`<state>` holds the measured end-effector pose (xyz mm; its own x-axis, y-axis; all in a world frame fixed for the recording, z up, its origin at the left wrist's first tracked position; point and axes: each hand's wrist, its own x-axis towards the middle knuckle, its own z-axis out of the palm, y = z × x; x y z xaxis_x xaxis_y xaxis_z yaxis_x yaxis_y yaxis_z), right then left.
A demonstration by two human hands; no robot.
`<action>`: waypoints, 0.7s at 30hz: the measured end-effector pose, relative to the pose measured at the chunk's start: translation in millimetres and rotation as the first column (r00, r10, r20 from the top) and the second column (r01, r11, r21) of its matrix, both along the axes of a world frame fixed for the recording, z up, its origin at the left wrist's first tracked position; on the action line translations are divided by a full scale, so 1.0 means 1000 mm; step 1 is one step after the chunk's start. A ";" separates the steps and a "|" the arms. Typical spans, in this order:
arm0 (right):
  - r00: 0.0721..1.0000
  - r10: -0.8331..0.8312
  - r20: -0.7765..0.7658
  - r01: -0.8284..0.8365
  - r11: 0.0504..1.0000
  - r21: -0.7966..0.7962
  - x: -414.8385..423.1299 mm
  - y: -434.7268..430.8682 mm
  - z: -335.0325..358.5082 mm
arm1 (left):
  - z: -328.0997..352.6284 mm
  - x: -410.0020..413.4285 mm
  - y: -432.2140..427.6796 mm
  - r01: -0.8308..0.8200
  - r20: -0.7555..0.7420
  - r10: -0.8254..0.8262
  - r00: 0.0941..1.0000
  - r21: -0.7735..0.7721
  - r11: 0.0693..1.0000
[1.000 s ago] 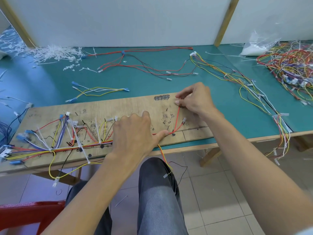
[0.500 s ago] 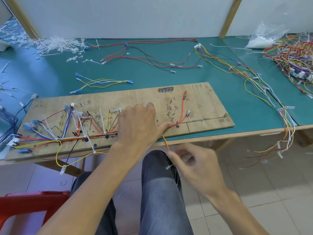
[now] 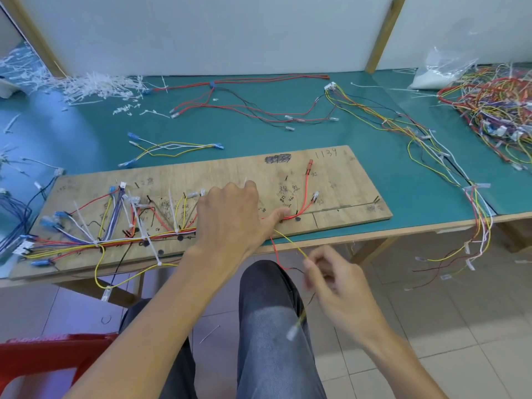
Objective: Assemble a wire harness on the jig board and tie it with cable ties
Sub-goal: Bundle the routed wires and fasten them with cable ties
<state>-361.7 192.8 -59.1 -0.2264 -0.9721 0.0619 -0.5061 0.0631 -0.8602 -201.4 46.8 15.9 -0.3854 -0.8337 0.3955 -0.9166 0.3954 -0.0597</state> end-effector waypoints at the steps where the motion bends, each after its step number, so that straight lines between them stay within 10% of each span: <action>1: 1.000 -0.021 0.023 0.021 1.000 0.000 -0.008 0.000 0.005 | -0.001 0.000 0.000 0.011 -0.012 -0.011 1.000 0.003 1.000; 21: 0.858 -0.207 -0.470 0.264 0.963 0.059 -0.089 -0.066 0.082 | -0.002 0.000 0.002 0.015 -0.045 -0.015 0.999 -0.006 1.000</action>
<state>-450.5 126.8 23.1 -0.4237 -0.8998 0.1040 -0.7964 0.3154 -0.5160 -201.6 48.8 13.6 -0.3793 -0.8255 0.4179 -0.9124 0.4087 -0.0207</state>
